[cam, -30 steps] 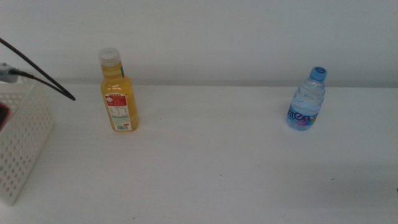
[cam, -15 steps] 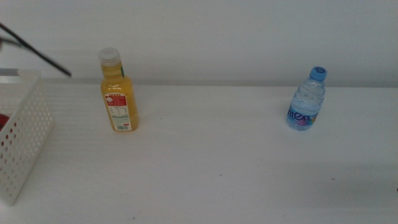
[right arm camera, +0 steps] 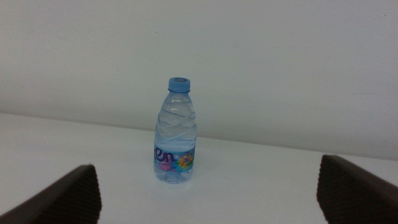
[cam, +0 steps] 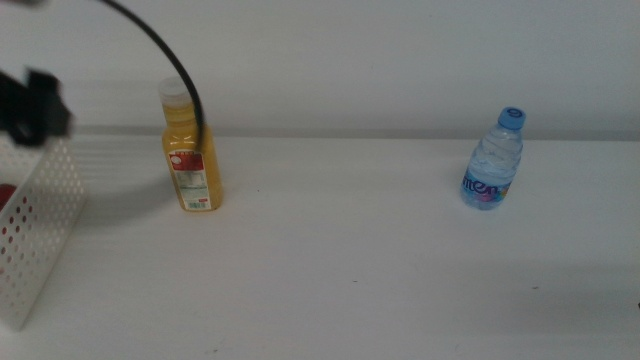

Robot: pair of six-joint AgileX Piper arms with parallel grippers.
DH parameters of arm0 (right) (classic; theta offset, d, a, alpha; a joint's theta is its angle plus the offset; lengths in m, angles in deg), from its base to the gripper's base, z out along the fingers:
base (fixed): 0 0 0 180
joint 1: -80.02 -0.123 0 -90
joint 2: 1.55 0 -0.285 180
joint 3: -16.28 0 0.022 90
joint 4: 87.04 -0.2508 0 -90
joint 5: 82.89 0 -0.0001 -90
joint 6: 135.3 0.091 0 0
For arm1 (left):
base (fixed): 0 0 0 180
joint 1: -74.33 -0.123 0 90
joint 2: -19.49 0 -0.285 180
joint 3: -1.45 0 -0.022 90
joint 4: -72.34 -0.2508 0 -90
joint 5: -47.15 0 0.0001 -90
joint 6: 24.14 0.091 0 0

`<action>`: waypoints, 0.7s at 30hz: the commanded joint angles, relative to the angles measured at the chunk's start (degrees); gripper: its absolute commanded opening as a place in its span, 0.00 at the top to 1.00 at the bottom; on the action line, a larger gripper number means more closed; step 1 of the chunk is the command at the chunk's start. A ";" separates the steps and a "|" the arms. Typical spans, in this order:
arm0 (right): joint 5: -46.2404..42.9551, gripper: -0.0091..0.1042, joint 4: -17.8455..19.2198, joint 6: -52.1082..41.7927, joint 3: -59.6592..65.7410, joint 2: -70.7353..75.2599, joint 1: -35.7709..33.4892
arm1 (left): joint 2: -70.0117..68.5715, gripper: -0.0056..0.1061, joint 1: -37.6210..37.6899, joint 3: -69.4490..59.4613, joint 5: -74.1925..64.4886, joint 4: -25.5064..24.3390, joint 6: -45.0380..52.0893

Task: Use arms to grab the bottles and put them into the dustbin to the left of the table.

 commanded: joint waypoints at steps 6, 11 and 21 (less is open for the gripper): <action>-0.40 0.10 0.36 -0.41 2.46 2.24 0.44 | -13.70 0.11 10.70 -23.53 21.52 6.45 -0.97; -0.40 0.10 0.36 -0.41 2.46 2.24 0.44 | -16.51 0.11 14.16 -34.77 37.03 7.05 -0.97; -0.40 0.10 0.36 -0.41 2.46 2.24 0.44 | -16.38 0.11 15.18 -52.60 70.39 7.46 3.27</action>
